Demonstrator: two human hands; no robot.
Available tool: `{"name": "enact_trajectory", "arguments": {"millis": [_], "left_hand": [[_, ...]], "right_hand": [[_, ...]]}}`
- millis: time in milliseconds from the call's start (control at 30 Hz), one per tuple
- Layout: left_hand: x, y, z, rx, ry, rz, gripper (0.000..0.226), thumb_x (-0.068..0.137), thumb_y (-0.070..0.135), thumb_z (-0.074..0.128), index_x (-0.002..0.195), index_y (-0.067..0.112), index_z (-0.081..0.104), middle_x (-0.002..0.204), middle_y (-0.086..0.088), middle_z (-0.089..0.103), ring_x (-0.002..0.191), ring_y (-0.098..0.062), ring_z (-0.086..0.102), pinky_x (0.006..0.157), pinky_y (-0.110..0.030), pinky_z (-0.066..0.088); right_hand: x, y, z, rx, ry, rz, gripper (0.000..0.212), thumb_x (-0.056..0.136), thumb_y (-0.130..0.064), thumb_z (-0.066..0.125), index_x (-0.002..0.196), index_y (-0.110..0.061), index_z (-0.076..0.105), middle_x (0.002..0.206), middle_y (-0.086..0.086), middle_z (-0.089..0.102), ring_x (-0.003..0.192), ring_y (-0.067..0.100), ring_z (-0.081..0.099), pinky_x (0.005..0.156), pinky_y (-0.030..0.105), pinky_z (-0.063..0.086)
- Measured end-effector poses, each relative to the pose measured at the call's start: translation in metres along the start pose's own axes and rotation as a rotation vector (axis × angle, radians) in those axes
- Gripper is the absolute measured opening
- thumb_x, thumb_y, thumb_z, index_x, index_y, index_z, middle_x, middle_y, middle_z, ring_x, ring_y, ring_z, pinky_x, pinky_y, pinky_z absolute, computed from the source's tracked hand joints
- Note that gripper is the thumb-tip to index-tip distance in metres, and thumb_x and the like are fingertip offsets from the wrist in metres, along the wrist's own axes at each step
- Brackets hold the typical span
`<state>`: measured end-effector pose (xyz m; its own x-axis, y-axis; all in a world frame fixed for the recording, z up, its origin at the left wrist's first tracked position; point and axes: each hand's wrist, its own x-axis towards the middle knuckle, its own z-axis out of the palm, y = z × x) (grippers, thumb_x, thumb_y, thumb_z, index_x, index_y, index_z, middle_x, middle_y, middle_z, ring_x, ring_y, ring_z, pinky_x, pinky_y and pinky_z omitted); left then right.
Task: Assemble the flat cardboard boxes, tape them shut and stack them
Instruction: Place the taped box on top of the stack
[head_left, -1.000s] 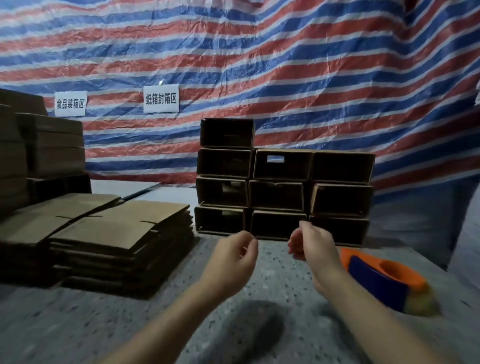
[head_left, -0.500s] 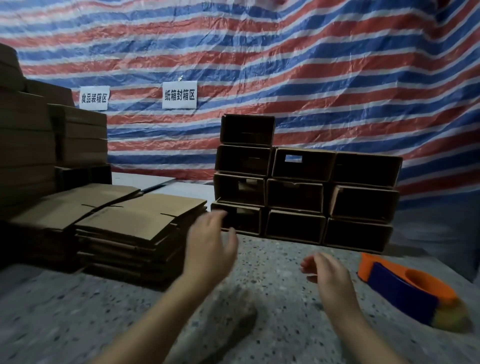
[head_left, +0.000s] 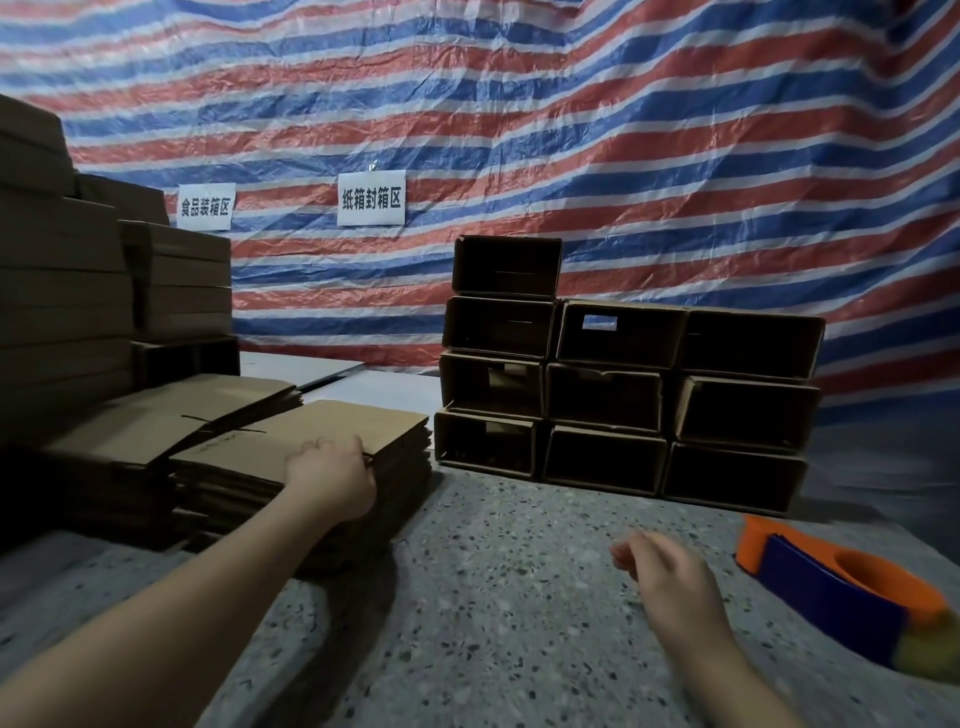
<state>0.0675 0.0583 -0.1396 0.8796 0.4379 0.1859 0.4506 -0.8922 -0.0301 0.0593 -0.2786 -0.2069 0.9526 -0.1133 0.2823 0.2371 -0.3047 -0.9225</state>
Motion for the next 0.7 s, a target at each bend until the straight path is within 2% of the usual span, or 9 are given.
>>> {"name": "enact_trajectory", "arguments": {"millis": [67,167,267,367,467,533,600,667,700], "left_hand": [[-0.007,0.0,-0.004,0.004,-0.006,0.046,0.046,0.097,0.037,0.04,0.139,0.016,0.041,0.138,-0.016,0.048,0.126,-0.033,0.046,0.099,-0.042,0.044],[-0.024,0.0,-0.005,-0.045,0.015,0.109,0.045,0.095,0.033,0.047,0.136,0.016,0.04,0.137,-0.014,0.047,0.127,-0.032,0.045,0.103,-0.042,0.044],[-0.045,-0.005,0.001,-0.129,0.101,0.213,0.062,0.093,0.042,0.052,0.146,0.019,0.031,0.148,-0.011,0.039,0.137,-0.029,0.036,0.113,-0.04,0.035],[-0.063,-0.02,0.005,-0.216,0.135,0.377,0.084,0.087,0.058,0.057,0.156,0.031,0.017,0.164,-0.002,0.017,0.149,-0.022,0.02,0.12,-0.036,0.02],[-0.068,-0.035,0.009,-0.182,0.174,0.472,0.082,0.088,0.046,0.064,0.156,0.032,0.019,0.165,0.004,0.012,0.15,-0.017,0.016,0.121,-0.032,0.019],[-0.072,-0.037,0.009,-0.24,0.282,0.5,0.061,0.095,0.028,0.06,0.151,0.025,0.035,0.16,0.003,0.029,0.145,-0.018,0.031,0.115,-0.03,0.03],[-0.074,-0.036,0.004,-0.29,0.444,0.549,0.037,0.095,0.014,0.062,0.132,0.013,0.061,0.137,-0.004,0.059,0.123,-0.024,0.057,0.098,-0.034,0.048],[-0.078,-0.034,-0.004,-0.291,0.605,0.625,0.023,0.089,0.009,0.07,0.111,0.005,0.073,0.111,-0.01,0.073,0.099,-0.029,0.071,0.083,-0.039,0.057],[-0.08,-0.033,-0.009,-0.282,0.677,0.655,0.021,0.09,0.013,0.068,0.106,0.003,0.075,0.105,-0.011,0.074,0.093,-0.03,0.073,0.079,-0.041,0.059]], "right_hand": [[0.001,0.001,0.001,-0.007,-0.002,-0.008,0.035,0.103,-0.028,0.052,0.081,-0.007,0.071,0.092,0.027,0.067,0.092,0.047,0.062,0.085,0.063,0.051],[0.002,0.004,0.003,-0.01,-0.013,-0.034,0.036,0.102,-0.027,0.053,0.085,0.001,0.069,0.094,0.03,0.065,0.095,0.049,0.06,0.088,0.063,0.049],[0.002,0.007,0.005,-0.003,-0.023,-0.037,0.035,0.101,-0.026,0.054,0.084,0.001,0.069,0.095,0.03,0.066,0.096,0.049,0.061,0.089,0.062,0.049],[0.001,0.008,0.005,0.007,-0.039,-0.034,0.035,0.101,-0.025,0.054,0.085,0.002,0.068,0.095,0.03,0.066,0.096,0.048,0.061,0.089,0.062,0.049],[0.002,0.011,0.006,0.008,-0.044,-0.033,0.035,0.101,-0.026,0.055,0.085,0.002,0.068,0.094,0.03,0.066,0.095,0.048,0.061,0.089,0.062,0.049],[0.004,0.013,0.008,0.014,-0.049,-0.023,0.033,0.1,-0.027,0.056,0.085,0.0,0.069,0.094,0.028,0.067,0.095,0.047,0.062,0.088,0.062,0.05],[0.004,0.012,0.011,0.02,-0.053,-0.012,0.031,0.1,-0.028,0.057,0.085,-0.004,0.07,0.095,0.026,0.068,0.096,0.045,0.062,0.089,0.06,0.051],[0.008,0.006,0.015,0.023,-0.064,-0.001,0.032,0.1,-0.031,0.056,0.088,-0.006,0.07,0.098,0.025,0.067,0.098,0.044,0.062,0.091,0.06,0.05],[0.013,0.0,0.016,0.022,-0.075,-0.005,0.032,0.101,-0.033,0.055,0.091,-0.006,0.069,0.1,0.025,0.067,0.1,0.044,0.061,0.09,0.06,0.05]]}}
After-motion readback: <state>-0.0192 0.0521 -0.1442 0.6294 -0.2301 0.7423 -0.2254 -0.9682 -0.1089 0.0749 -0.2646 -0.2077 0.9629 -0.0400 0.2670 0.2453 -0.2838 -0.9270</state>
